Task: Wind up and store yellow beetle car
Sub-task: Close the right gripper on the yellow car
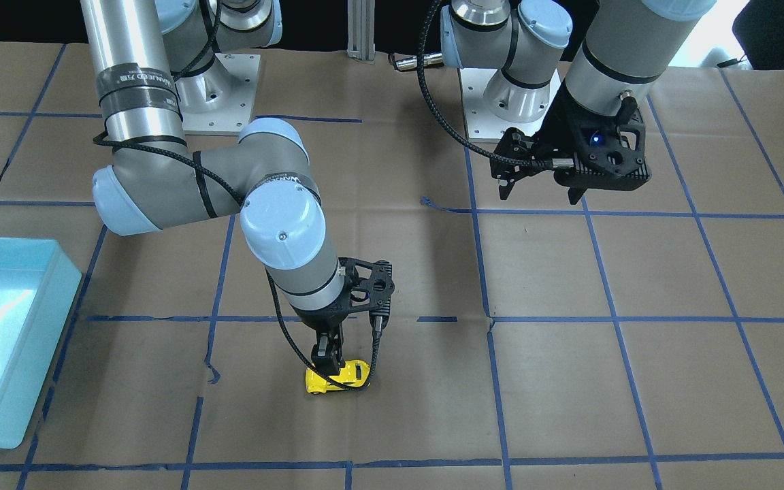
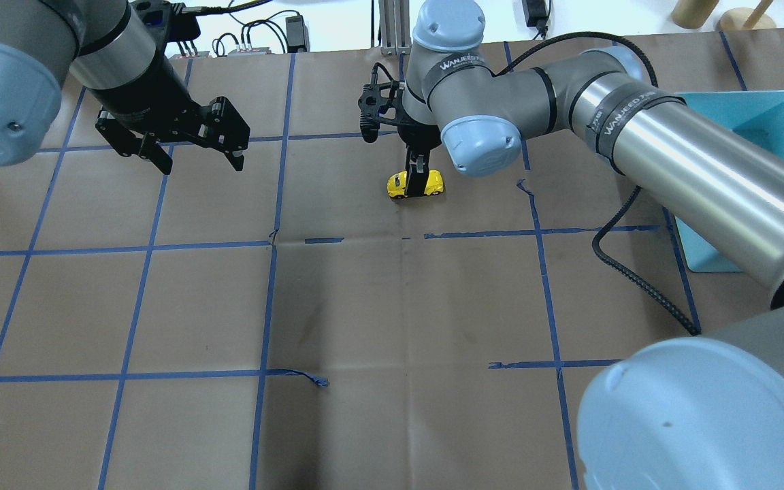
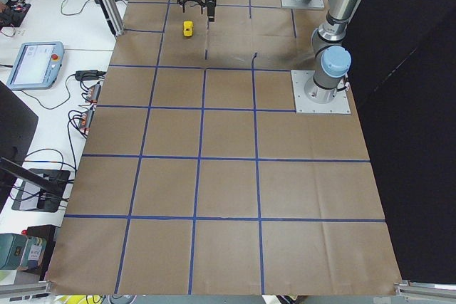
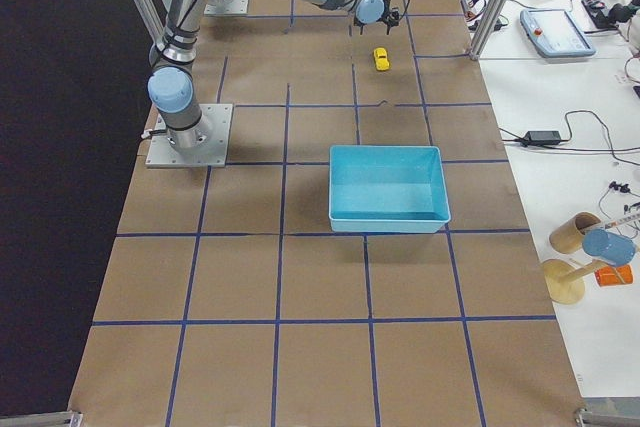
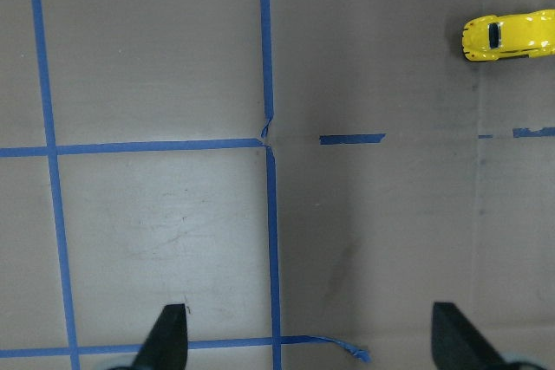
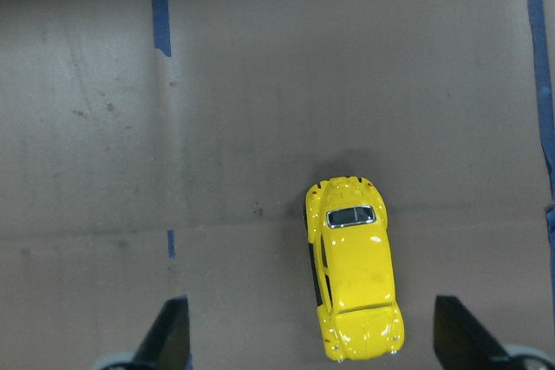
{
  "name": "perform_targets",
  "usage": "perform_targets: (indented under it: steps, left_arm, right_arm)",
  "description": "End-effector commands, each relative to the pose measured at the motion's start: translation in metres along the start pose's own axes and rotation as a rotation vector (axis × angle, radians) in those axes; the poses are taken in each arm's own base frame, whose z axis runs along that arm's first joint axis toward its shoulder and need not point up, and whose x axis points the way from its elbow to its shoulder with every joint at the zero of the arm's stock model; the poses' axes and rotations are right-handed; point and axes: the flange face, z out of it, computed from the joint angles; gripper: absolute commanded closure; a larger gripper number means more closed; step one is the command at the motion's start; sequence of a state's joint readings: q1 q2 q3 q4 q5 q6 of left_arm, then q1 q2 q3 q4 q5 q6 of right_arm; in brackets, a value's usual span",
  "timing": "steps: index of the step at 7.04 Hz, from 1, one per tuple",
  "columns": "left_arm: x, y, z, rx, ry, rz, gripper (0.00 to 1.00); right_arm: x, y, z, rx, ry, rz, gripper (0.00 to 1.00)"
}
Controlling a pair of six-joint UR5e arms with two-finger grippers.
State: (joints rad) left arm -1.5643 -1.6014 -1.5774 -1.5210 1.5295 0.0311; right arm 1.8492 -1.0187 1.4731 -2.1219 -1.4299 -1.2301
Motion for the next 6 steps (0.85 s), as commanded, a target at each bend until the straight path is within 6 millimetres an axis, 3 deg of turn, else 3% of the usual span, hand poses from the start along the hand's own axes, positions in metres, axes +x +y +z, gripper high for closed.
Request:
perform_targets:
  steps: [1,2,5,6]
  left_arm:
    - [-0.001,-0.001,-0.002,0.004,-0.003,0.000,0.01]
    - [-0.001,-0.002,-0.002,0.006,-0.002,0.000,0.01]
    - [-0.001,-0.002,0.000,0.003,0.000,0.000,0.01]
    - [-0.001,-0.002,0.000,0.003,0.000,0.000,0.01]
  right_arm:
    - [0.010,0.003,0.045,0.002,0.024,-0.026,0.00]
    - [0.010,0.006,0.060,0.002,0.019,-0.016,0.00]
    - [0.014,0.006,0.070,0.010,0.043,-0.013,0.00]
    - [0.017,0.008,0.081,0.011,0.045,-0.012,0.00]
